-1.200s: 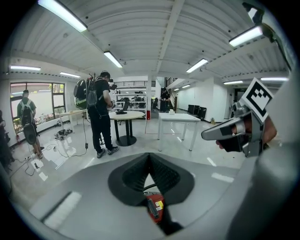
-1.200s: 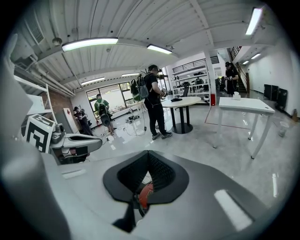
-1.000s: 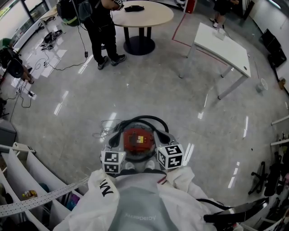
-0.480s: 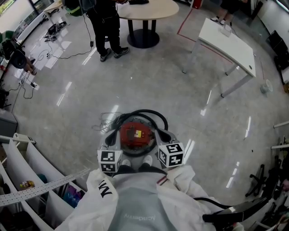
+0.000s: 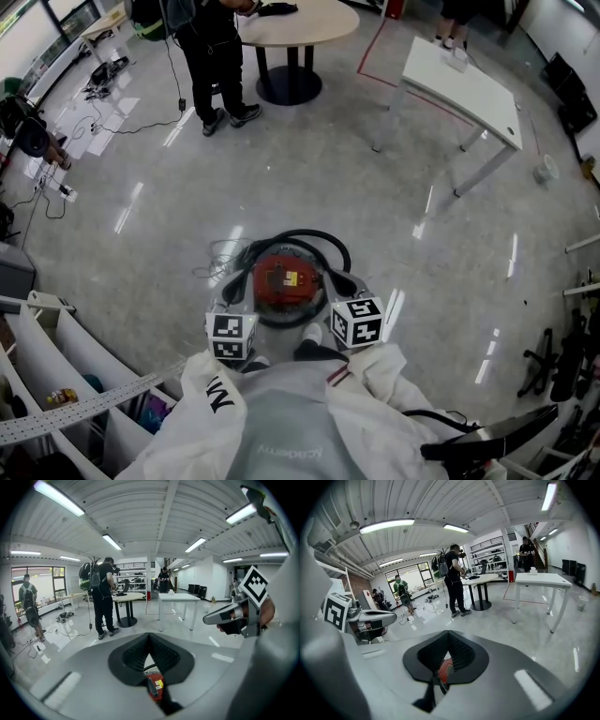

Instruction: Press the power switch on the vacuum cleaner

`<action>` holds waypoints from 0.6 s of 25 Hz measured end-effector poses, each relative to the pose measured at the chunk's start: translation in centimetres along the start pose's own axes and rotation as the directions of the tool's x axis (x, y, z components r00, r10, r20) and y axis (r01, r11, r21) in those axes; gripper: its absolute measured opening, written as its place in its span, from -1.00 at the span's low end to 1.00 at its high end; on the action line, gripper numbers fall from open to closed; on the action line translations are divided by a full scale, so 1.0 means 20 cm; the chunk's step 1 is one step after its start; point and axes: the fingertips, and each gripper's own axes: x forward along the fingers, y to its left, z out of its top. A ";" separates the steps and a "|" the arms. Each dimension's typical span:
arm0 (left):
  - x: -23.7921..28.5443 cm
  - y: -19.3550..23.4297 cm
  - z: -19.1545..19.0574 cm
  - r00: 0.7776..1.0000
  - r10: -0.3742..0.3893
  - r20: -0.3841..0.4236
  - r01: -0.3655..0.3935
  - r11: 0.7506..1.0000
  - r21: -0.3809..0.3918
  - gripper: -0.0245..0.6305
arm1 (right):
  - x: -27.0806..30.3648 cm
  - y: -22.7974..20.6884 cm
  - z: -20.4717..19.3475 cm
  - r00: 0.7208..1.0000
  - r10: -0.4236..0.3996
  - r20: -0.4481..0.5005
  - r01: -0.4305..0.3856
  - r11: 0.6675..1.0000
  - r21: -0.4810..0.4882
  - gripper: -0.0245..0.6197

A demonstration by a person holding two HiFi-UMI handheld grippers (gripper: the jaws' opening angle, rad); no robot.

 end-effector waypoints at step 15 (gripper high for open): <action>-0.34 0.26 -0.19 0.997 -0.062 0.039 0.063 0.998 -0.013 -0.93 | -0.04 0.49 -0.09 0.996 -0.076 0.042 0.077 0.997 -0.025 -0.92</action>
